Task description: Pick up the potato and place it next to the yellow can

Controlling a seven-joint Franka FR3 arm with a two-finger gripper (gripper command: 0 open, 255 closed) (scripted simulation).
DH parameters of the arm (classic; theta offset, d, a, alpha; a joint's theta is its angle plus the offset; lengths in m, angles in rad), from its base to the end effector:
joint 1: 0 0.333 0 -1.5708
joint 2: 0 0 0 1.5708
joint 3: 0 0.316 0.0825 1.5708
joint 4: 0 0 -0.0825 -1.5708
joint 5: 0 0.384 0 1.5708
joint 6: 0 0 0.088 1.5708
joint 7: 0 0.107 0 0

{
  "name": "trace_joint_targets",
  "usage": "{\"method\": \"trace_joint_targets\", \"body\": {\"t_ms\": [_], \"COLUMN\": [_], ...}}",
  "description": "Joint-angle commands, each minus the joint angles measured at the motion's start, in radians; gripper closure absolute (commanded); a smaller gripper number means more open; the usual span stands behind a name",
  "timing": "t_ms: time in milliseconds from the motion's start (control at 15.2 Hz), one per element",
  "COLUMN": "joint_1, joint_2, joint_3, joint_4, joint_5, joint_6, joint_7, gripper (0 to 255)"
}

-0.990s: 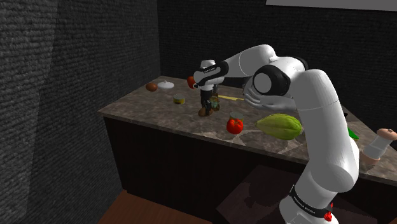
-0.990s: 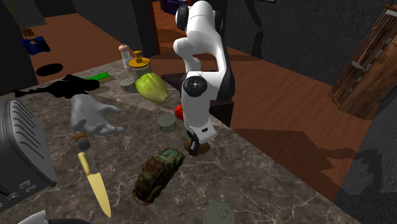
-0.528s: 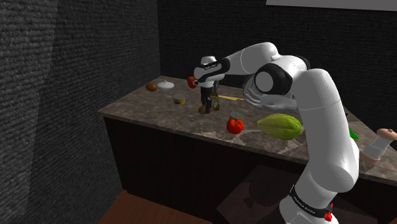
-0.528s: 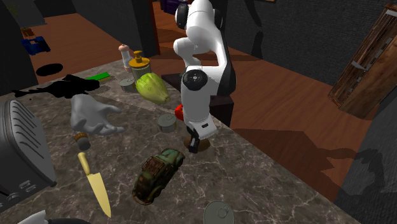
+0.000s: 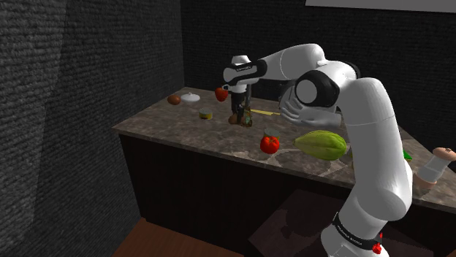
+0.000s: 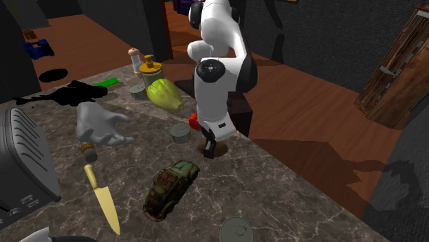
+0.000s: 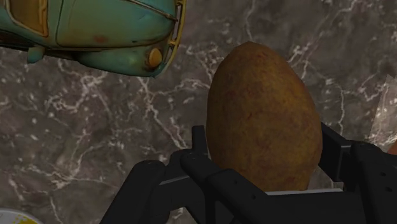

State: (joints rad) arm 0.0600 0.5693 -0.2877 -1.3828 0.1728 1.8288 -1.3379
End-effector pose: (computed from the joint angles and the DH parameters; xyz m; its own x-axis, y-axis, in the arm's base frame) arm 0.6928 -0.1069 0.3830 0.4591 0.8883 -0.0150 0.8833 -0.4582 -0.0990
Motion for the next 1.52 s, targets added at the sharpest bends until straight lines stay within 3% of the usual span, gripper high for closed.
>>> {"method": "trace_joint_targets", "body": {"t_ms": [0, 792, 1122, 1452], "joint_1": [-0.001, -0.01, -0.024, -0.05], "joint_2": [-0.006, -0.021, -0.184, -0.313], "joint_3": [-0.001, -0.006, -0.04, -0.076], "joint_4": [0.02, 0.147, -0.104, -0.288], "joint_5": [-0.002, -0.009, -0.044, -0.082], "joint_6": [-0.025, -0.166, -0.078, -0.02], "joint_7": [0.001, 0.011, -0.06, -0.129], "gripper": [255, 255, 255, 255]}}
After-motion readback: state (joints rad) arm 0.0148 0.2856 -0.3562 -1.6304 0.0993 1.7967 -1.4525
